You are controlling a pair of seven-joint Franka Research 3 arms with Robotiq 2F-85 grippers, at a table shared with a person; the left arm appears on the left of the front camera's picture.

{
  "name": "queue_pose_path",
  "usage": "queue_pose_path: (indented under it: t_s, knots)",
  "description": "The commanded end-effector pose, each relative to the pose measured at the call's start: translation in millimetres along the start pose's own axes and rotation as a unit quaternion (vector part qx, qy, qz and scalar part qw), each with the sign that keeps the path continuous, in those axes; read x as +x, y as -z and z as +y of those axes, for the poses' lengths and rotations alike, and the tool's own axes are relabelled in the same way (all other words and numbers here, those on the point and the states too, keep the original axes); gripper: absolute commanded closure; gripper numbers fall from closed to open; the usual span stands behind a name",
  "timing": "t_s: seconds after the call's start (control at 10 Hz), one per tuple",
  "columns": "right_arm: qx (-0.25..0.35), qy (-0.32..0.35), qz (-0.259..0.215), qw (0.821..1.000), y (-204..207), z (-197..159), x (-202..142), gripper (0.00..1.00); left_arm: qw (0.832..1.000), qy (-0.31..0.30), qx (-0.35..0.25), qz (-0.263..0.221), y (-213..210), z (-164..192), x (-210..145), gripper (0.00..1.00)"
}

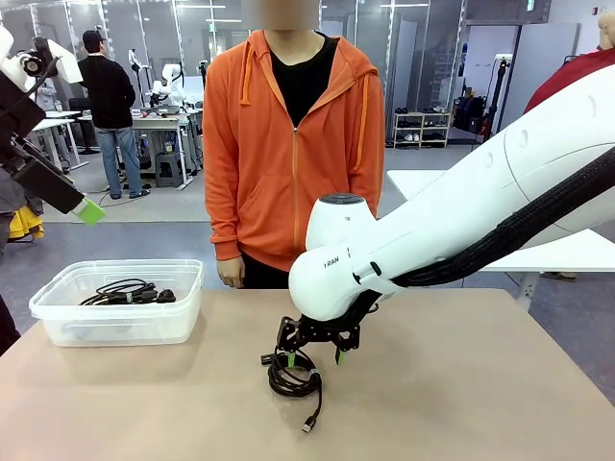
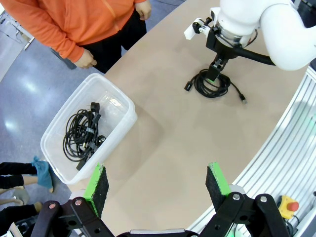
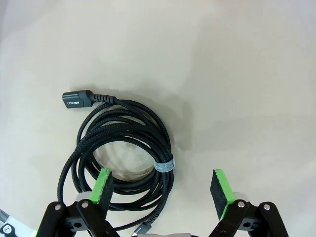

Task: Organize and store the cables.
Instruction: Place the USB Extension Cable into the Organizing box.

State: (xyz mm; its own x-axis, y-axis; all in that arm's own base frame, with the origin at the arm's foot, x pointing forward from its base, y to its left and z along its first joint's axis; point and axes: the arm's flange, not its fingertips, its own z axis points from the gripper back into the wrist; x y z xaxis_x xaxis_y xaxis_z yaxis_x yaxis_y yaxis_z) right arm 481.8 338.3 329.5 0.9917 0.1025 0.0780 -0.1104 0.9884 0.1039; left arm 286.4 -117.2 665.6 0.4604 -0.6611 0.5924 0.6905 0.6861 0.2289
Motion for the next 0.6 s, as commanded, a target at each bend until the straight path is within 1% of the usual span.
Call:
queue_pose_path:
  t_s: [0.0, 0.5]
  knots:
    - [0.004, 0.004, 0.001, 1.0, -0.2, 0.2, 0.2, 0.0, 1.0, -0.003, 0.005, 0.008, -2.7, 0.4, 3.0, 0.0]
    - [0.004, 0.004, 0.001, 1.0, -0.2, 0.2, 0.2, 0.0, 1.0, -0.003, 0.005, 0.008, -2.7, 0.4, 3.0, 0.0]
